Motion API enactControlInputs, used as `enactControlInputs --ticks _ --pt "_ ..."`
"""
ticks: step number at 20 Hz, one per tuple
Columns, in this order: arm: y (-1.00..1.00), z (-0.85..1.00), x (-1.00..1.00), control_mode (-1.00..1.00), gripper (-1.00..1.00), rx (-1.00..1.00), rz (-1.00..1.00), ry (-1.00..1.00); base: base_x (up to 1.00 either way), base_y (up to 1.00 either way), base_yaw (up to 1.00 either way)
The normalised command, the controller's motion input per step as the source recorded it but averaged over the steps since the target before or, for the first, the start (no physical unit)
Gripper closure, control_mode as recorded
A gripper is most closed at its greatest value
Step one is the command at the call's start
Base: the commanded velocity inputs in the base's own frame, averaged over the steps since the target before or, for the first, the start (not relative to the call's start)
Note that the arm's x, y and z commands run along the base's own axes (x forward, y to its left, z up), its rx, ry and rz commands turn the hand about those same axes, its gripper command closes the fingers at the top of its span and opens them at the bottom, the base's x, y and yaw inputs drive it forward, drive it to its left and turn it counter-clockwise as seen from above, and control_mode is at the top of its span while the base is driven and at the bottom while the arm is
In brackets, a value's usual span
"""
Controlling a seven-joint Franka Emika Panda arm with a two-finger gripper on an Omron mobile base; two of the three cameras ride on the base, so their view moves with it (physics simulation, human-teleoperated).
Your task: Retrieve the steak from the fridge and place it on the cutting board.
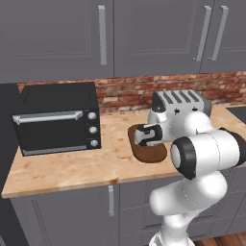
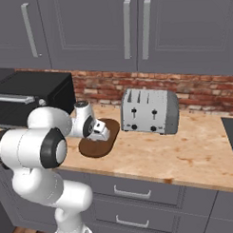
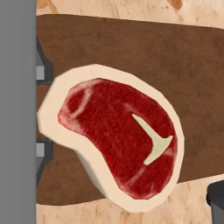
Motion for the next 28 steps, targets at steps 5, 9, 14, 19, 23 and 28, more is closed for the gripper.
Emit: enactControlInputs --ticks 5,9,14,19,23,28 --pt "-0.02 -0.13 0.2 -1.0 1.0 0.0 0.0 0.0 0.0 0.0 0.0" --pt "-0.04 -0.22 0.03 -1.0 1.0 0.0 0.0 0.0 0.0 0.0 0.0" --pt "-0.03 -0.28 0.0 -1.0 1.0 0.0 0.0 0.0 0.0 0.0 0.0" --pt "0.0 -0.11 0.0 -1.0 1.0 0.0 0.0 0.0 0.0 0.0 0.0" --pt "0.0 -0.03 0.0 -1.0 1.0 0.0 0.0 0.0 0.0 0.0 0.0" --pt "0.0 -0.04 0.0 -1.0 -1.0 0.0 0.0 0.0 0.0 0.0 0.0"
